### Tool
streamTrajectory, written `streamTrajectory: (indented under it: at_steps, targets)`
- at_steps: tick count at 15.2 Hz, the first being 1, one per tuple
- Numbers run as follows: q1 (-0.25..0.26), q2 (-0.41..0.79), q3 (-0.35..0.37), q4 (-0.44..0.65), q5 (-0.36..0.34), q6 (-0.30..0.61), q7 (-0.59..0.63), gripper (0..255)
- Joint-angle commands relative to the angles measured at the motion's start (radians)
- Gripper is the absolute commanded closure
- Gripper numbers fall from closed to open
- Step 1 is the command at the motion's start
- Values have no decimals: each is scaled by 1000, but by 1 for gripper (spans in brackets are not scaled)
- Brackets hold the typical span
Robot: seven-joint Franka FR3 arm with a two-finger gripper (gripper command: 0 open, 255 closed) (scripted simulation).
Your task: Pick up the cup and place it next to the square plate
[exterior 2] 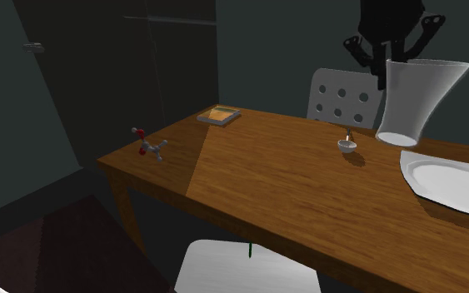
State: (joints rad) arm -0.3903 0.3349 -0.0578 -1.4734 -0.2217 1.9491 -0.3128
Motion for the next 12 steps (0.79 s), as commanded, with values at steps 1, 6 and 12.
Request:
streamTrajectory:
  at_steps: [1, 6, 12]
  targets:
    - [-29, 51, -10, 73, 14, -13, -46, 255]
    - [-103, 194, -27, 289, 51, -66, -150, 255]
    - [-208, 523, -34, 838, 101, -266, -275, 255]
